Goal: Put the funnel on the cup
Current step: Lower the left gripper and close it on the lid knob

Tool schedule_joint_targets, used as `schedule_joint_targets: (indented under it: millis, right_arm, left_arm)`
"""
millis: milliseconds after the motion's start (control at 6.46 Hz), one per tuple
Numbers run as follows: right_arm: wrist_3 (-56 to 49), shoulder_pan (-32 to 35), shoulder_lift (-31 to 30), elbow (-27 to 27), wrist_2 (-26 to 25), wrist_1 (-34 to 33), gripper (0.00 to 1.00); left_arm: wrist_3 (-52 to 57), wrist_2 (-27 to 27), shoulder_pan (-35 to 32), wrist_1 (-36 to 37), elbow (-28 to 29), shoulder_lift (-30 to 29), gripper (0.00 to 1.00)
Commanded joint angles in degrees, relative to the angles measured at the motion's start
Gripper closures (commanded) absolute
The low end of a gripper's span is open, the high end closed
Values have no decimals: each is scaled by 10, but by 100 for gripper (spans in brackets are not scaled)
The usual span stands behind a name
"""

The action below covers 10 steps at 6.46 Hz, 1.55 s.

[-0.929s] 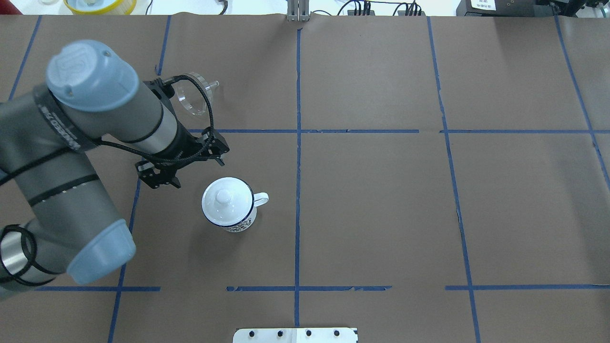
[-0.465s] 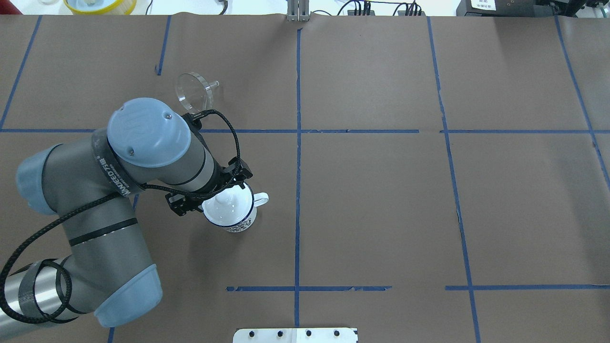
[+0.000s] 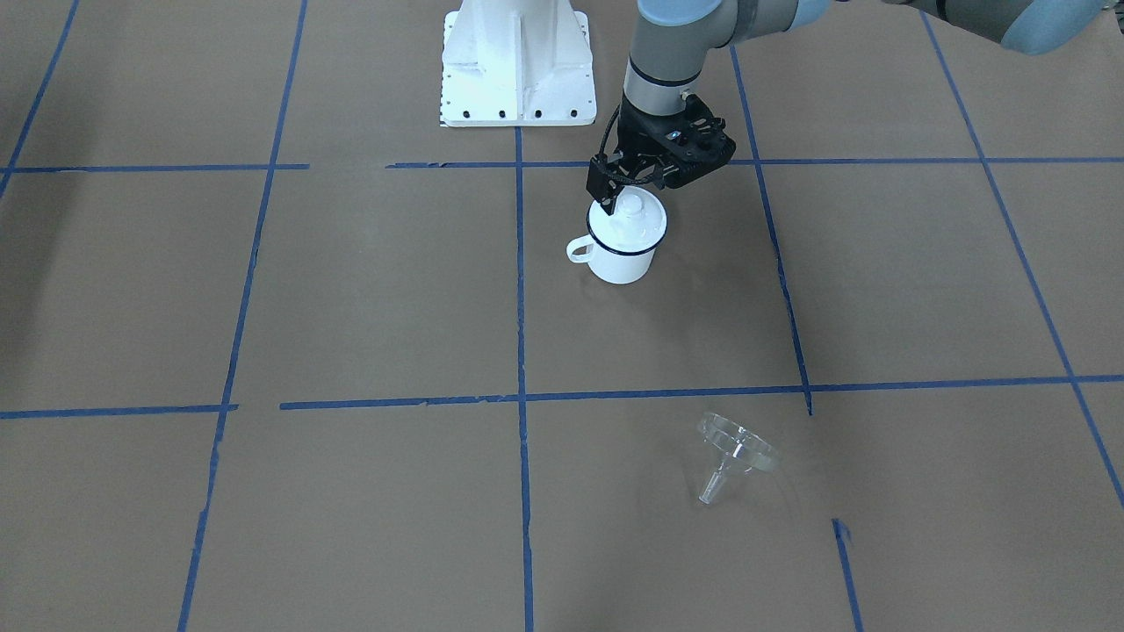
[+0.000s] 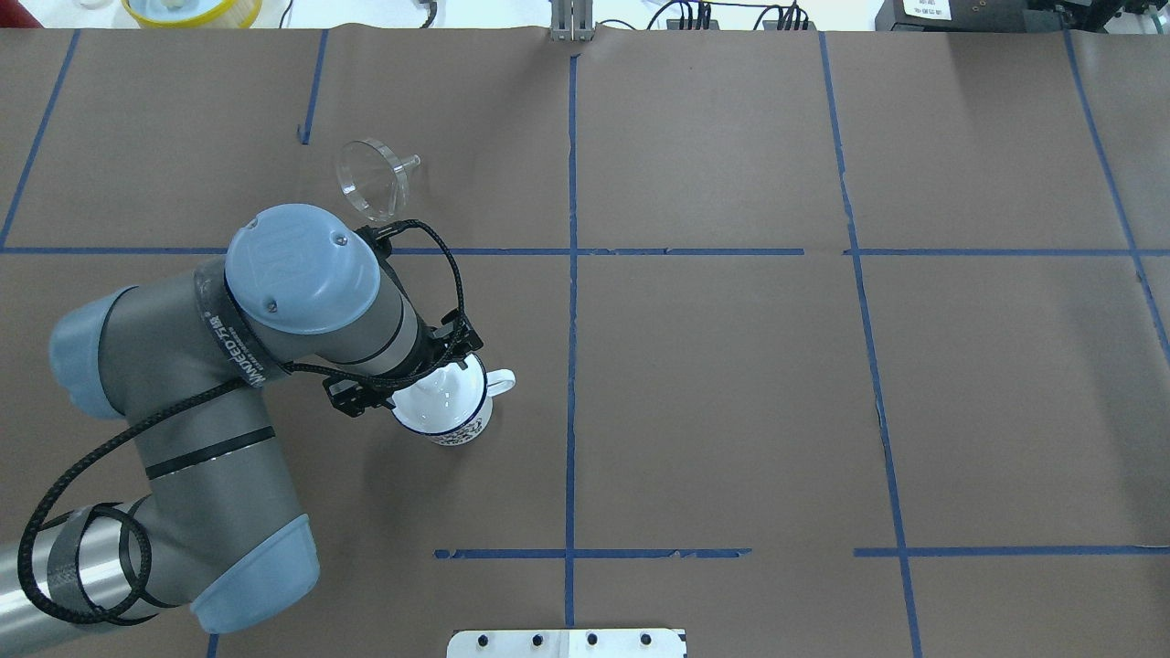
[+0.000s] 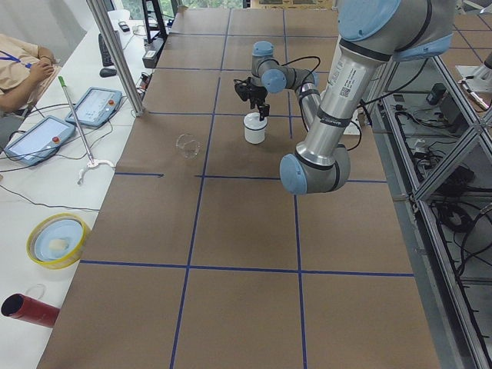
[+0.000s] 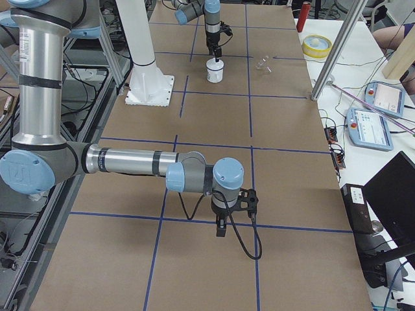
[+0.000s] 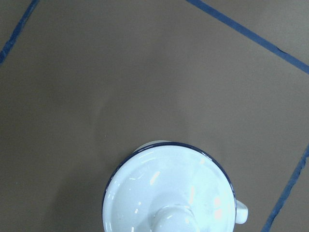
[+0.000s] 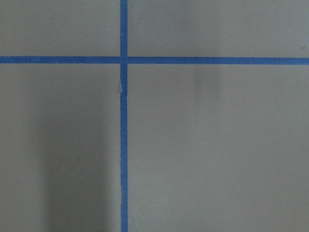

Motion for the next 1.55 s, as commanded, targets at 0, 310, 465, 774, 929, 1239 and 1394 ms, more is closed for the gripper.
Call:
schedule_joint_targets:
  millis: [0,310,465,774,929,1239,1394]
  right_arm:
    - [0,0,0,0,0,0,0]
    - [0,0,0,0,0,0,0]
    - [0,0,0,0,0,0,0]
    - [0,0,0,0,0,0,0]
    - [0,0,0,0,0,0,0]
    - [0,0,0,0,0,0,0]
    - [0,0,0,0,0,0,0]
  left_arm:
    - [2,23,0,-2,9,-2,14]
    - [-2,22,0,-2,7,-3,33]
    - [-3,22,0,-1,6,-5,48]
    - [-4,21,0,-1,6,-6,79]
    - [-4,21,-1,0,3,-6,100]
    - [-5,21,-4,4,-1,-6,100]
    - [-4,21,-8,22,-16,-11,100]
